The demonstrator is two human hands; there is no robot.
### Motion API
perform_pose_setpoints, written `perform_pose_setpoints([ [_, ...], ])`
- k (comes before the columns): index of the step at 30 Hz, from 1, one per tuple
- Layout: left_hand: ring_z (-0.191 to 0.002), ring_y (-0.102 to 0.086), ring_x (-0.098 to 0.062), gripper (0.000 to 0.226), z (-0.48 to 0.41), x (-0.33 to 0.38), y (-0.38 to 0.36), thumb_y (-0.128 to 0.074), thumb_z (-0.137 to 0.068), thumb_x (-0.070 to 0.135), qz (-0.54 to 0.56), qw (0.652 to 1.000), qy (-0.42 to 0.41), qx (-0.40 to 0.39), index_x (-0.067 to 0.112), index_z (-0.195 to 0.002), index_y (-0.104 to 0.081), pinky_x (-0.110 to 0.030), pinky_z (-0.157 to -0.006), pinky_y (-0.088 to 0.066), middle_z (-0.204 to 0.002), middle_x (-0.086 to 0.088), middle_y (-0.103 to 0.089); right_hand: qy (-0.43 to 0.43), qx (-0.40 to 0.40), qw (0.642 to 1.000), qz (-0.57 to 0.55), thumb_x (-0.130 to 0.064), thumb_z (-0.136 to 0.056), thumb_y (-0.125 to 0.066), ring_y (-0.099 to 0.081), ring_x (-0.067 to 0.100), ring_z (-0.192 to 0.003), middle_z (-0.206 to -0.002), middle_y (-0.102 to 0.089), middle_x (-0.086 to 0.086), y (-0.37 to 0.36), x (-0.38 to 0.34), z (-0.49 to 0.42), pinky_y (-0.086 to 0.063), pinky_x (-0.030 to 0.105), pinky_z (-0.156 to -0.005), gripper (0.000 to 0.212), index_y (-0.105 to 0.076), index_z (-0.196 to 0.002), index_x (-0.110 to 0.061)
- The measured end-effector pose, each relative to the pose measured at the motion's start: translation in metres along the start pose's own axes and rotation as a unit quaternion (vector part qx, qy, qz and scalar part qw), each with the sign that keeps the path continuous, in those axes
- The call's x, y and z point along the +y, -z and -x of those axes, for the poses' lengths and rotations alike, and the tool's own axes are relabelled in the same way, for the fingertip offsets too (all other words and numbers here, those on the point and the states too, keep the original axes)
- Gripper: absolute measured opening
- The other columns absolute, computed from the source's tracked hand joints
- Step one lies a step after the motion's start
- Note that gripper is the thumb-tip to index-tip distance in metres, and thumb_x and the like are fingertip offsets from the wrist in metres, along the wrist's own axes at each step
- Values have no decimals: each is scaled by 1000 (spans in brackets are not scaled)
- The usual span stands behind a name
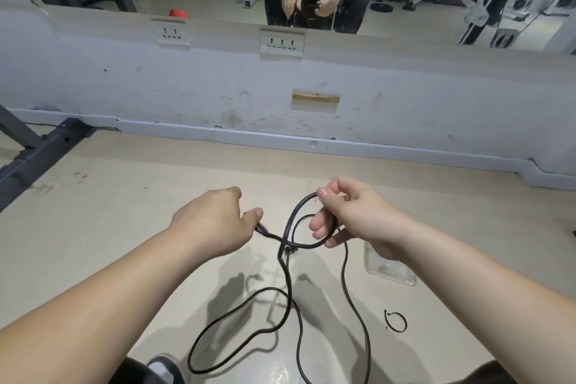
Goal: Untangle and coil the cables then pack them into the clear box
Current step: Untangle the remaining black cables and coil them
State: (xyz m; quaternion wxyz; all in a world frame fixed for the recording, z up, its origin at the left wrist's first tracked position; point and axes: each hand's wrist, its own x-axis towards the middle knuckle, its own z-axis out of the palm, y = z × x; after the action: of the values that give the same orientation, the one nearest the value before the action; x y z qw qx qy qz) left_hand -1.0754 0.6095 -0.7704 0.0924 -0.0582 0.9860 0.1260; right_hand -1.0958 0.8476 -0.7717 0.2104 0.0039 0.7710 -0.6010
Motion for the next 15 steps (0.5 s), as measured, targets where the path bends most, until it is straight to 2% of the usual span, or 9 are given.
perform_pose_setpoints([
  [2,-116,-64,-23,41,3,4,-3,-52,-102,45,63,996,-59,-5,21,-134,-59,-35,-94,-51,-130,2,-66,38,-42,998,14,-35,-105,-54,-64,25,-63,-71,-70,13,-8,-3,5,-55,36,-54,23,-49,-97,-14],
  [3,-109,-66,-18,33,7,8,-4,-54,-102,35,137,986,-88,-16,23,-131,-63,-29,-90,-51,-124,7,-69,52,-51,997,20,-38,-104,-56,-61,24,-61,-67,-67,10,-12,-4,7,-52,34,-52,24,-51,-96,-16],
  [5,-89,-68,-11,23,18,18,-6,-56,-99,17,302,945,-102,-78,28,-111,-72,-22,-76,-50,-101,11,-75,75,-50,995,36,-41,-102,-60,-55,21,-56,-60,-61,5,-18,-8,8,-45,30,-48,25,-56,-92,-18],
  [6,-87,-68,-12,25,23,22,-5,-57,-97,10,366,921,-93,-100,26,-105,-74,-23,-76,-51,-98,4,-77,85,-44,994,44,-42,-101,-61,-53,20,-54,-57,-58,3,-20,-9,8,-43,29,-47,25,-58,-91,-19],
  [8,-87,-70,-17,30,29,26,0,-56,-90,3,462,877,-71,-109,21,-105,-73,-33,-78,-54,-98,-7,-78,94,-30,994,49,-42,-100,-63,-51,18,-53,-56,-55,1,-23,-12,5,-41,28,-48,26,-60,-90,-18],
  [10,-78,-71,-27,32,33,26,9,-53,-84,4,546,827,-46,-122,14,-109,-70,-38,-71,-59,-87,-11,-77,93,-21,994,56,-41,-98,-65,-51,18,-54,-57,-55,1,-25,-14,3,-41,28,-50,30,-61,-92,-12],
  [11,-70,-68,-29,24,36,26,12,-54,-89,7,559,818,-38,-130,10,-107,-69,-38,-66,-60,-80,-11,-73,94,-21,993,66,-41,-97,-67,-51,17,-54,-57,-55,0,-26,-14,2,-41,26,-50,31,-62,-91,-11],
  [12,-63,-63,-29,14,41,25,14,-56,-98,14,545,827,-34,-132,9,-102,-68,-37,-61,-59,-75,-9,-68,96,-24,991,85,-41,-96,-69,-50,16,-53,-57,-56,0,-27,-13,2,-40,24,-49,31,-63,-87,-12],
  [15,-46,-50,-19,32,56,21,5,-53,-107,34,438,891,-30,-119,9,-90,-65,-31,-49,-52,-67,-5,-55,124,-21,971,201,-41,-91,-74,-43,13,-52,-55,-50,-6,-37,-13,3,-35,22,-49,32,-63,-71,-18],
])
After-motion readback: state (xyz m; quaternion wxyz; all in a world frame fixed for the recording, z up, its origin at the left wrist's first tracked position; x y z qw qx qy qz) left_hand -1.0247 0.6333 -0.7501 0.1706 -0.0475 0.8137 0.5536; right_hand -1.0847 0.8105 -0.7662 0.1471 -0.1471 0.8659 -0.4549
